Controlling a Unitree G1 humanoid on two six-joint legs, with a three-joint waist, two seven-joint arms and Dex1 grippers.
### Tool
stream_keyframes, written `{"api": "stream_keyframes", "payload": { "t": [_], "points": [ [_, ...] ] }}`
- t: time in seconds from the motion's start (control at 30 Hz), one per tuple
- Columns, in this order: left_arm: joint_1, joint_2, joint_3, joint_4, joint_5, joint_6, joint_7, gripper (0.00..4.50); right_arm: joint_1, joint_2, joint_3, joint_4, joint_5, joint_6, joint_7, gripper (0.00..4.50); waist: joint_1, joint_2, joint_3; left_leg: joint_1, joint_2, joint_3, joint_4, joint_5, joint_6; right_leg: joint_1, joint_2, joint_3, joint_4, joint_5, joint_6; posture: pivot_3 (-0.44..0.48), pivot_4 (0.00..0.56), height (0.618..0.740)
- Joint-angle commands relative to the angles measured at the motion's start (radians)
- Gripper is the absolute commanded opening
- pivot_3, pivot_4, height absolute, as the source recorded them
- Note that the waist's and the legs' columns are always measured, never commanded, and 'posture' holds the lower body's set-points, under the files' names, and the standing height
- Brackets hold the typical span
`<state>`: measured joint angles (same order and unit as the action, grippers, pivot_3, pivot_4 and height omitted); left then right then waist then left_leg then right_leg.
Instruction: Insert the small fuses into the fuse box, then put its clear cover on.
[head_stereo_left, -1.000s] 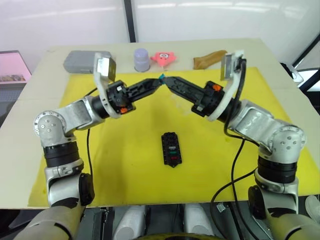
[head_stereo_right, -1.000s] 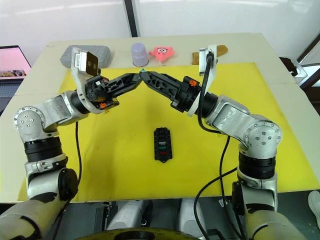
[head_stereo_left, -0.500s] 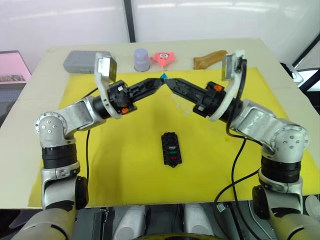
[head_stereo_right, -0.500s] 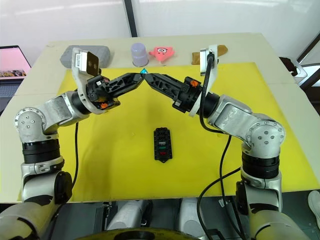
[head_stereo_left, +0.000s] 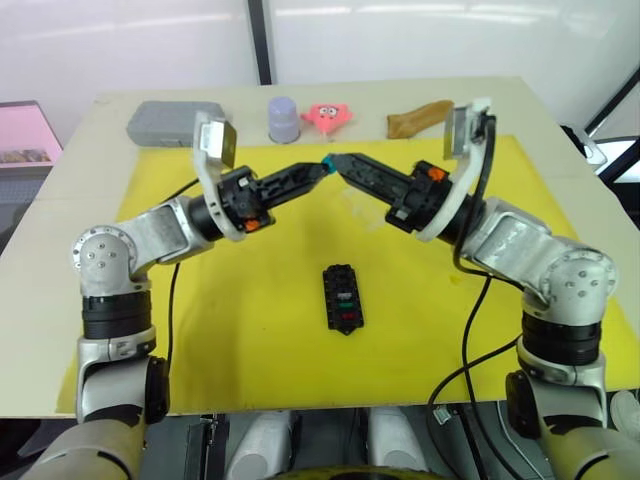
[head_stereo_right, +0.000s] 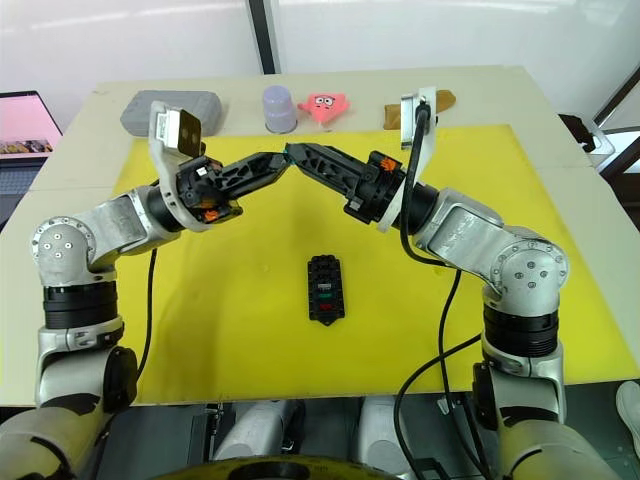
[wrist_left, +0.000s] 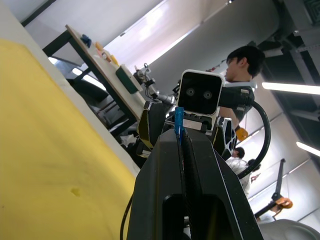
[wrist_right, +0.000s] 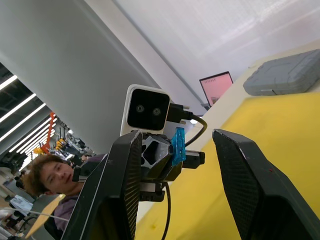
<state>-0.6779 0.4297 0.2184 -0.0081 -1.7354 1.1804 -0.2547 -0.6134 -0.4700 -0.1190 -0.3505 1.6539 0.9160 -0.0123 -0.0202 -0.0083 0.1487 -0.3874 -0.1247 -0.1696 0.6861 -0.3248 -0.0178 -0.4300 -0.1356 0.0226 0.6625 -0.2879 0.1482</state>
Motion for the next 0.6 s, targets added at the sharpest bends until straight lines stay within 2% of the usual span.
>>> {"api": "stream_keyframes", "payload": {
  "t": [0.03, 0.27, 0.37, 0.47, 0.6],
  "points": [
    [-0.004, 0.01, 0.006, -0.035, -0.019, -0.024, -0.013, 0.0, -0.023, -0.012, 0.001, -0.029, 0.014, -0.008, 0.008, 2.36, 0.0, 0.0, 0.0, 0.0, 0.0, 0.0, 0.0, 0.0, 0.0, 0.0, 0.0, 0.0, 0.0, 0.0, 0.0, 0.0, 0.15, 0.74],
    [-0.007, 0.014, 0.001, -0.035, -0.021, -0.032, -0.019, 0.0, -0.025, -0.02, 0.008, -0.027, 0.011, -0.013, 0.014, 2.36, 0.001, 0.0, 0.0, 0.0, 0.0, 0.0, 0.0, 0.0, 0.0, 0.0, 0.0, 0.0, 0.0, 0.0, 0.0, 0.0, 0.15, 0.74],
    [-0.008, 0.015, -0.001, -0.031, -0.016, -0.031, -0.024, 0.0, -0.027, -0.018, 0.007, -0.027, 0.012, -0.016, 0.013, 1.47, 0.0, 0.0, 0.0, 0.0, 0.0, 0.0, 0.0, 0.0, 0.0, 0.0, 0.0, 0.0, 0.0, 0.0, 0.0, 0.0, 0.15, 0.74],
    [-0.007, 0.015, -0.002, -0.028, -0.013, -0.031, -0.027, 0.0, -0.026, -0.015, 0.005, -0.03, 0.022, -0.022, 0.013, 0.03, 0.0, 0.0, 0.0, 0.0, 0.0, 0.0, 0.0, 0.0, 0.0, 0.0, 0.0, 0.0, 0.0, 0.0, 0.0, 0.0, 0.15, 0.74],
    [-0.003, 0.015, -0.007, -0.03, -0.003, -0.032, -0.033, 0.0, -0.023, -0.022, 0.003, -0.039, 0.048, -0.022, 0.012, 0.03, 0.001, 0.0, 0.0, 0.0, 0.0, 0.0, 0.0, 0.0, 0.0, 0.0, 0.0, 0.0, 0.0, 0.0, 0.0, 0.0, 0.15, 0.74]
  ]
}}
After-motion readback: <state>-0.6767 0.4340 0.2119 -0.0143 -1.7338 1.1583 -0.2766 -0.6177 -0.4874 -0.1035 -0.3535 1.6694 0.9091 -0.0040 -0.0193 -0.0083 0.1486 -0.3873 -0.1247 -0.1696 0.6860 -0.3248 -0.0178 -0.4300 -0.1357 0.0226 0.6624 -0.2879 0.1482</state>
